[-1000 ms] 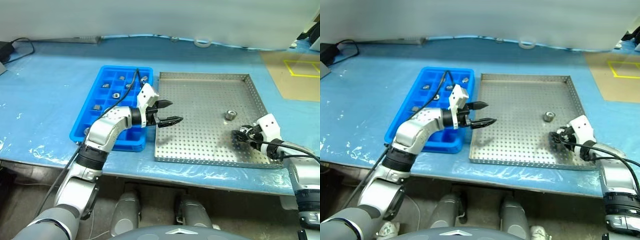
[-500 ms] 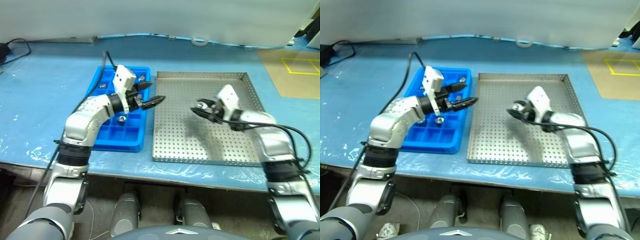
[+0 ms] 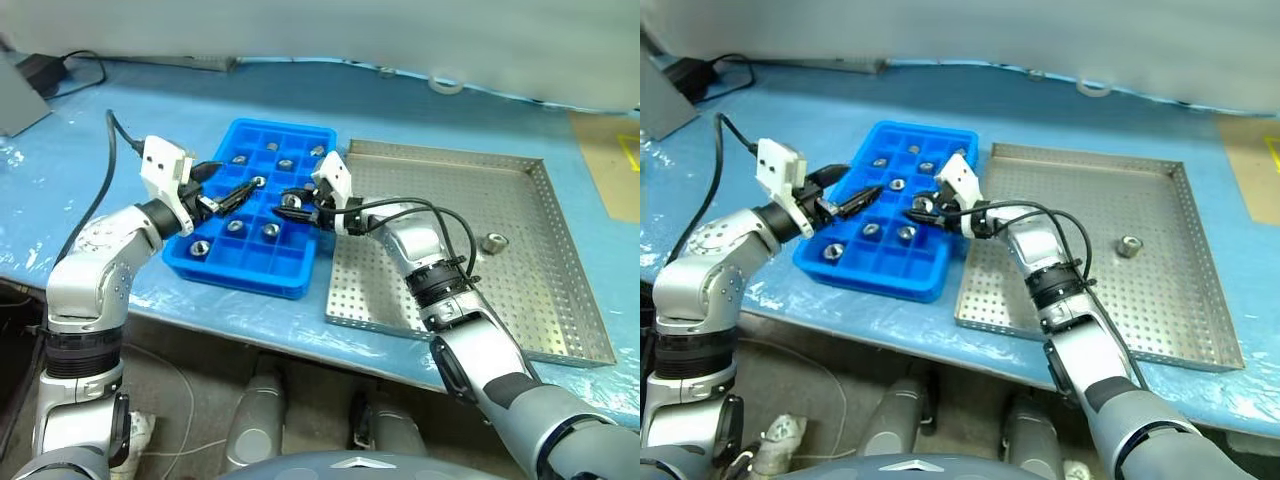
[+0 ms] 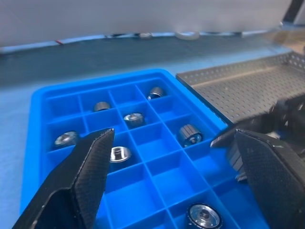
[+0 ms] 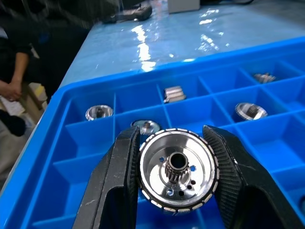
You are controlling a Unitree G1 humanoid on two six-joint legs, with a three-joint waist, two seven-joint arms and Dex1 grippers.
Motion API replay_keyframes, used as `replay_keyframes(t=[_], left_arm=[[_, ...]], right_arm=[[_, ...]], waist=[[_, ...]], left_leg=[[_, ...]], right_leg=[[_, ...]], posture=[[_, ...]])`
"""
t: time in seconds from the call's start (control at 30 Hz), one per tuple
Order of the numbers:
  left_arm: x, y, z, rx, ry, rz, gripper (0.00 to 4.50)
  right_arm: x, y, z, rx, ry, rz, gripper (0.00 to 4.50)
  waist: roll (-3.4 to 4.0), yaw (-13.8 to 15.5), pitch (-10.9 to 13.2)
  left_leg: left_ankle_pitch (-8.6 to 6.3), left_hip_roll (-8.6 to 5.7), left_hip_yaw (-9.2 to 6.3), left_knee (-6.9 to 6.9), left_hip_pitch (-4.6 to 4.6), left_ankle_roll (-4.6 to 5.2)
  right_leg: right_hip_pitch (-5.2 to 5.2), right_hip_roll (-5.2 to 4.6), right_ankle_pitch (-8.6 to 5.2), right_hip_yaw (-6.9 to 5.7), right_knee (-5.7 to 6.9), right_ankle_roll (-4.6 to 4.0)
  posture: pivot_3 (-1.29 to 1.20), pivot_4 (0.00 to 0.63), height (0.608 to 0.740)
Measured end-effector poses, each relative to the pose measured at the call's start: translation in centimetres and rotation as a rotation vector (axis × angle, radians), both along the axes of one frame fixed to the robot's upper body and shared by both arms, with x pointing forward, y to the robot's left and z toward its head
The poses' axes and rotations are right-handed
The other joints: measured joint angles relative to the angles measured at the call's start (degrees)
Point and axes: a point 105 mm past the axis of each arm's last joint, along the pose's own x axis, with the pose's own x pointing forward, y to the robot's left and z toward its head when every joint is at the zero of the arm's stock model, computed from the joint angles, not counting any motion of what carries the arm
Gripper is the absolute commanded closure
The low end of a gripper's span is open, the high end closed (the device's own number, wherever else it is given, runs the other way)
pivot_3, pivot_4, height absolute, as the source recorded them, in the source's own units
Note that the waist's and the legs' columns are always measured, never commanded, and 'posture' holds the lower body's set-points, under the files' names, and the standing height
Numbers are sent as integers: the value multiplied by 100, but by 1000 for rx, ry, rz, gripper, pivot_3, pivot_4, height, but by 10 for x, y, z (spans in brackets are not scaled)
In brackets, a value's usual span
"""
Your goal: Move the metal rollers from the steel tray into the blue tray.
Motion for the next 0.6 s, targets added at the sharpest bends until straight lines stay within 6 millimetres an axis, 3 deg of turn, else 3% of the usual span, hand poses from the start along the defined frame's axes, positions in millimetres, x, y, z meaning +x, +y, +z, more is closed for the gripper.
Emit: replay_keyframes(t=[0.2, 0.33, 0.5, 0.53, 0.6], left_arm=[[-3, 2, 2, -8, -7, 15, 218], [-2, 3, 2, -14, -6, 15, 218], [-1, -1, 2, -10, -3, 1, 218], [-1, -2, 2, -10, -2, 1, 218], [-1, -2, 1, -10, 0, 0, 218]], right_arm=[[-6, -20, -9, -46, 18, 54, 2847], [-19, -9, -21, -49, 53, 109, 2847], [-19, -6, -22, -61, 57, 99, 2847], [-18, -6, -22, -64, 48, 93, 2128], [-16, -7, -22, -67, 28, 79, 1554]], waist=[[-2, 41, -1], [-2, 4, -1], [-2, 17, -1], [-2, 21, -1], [-2, 24, -1]], left_leg=[[12, 10, -7, -1, 8, -2], [28, 20, -14, -6, 12, -27], [32, 20, -18, -7, 11, -25], [34, 20, -18, -7, 11, -24], [40, 20, -18, -7, 11, -30]], right_leg=[[9, 5, 3, -8, 5, -1], [7, 13, 3, -16, 11, -3], [11, 12, 6, -22, 13, -7], [11, 12, 6, -23, 13, -7], [12, 12, 7, -23, 13, -9]], posture=[[378, 150, 740], [359, 150, 740], [352, 150, 740], [352, 150, 740], [343, 150, 740]])
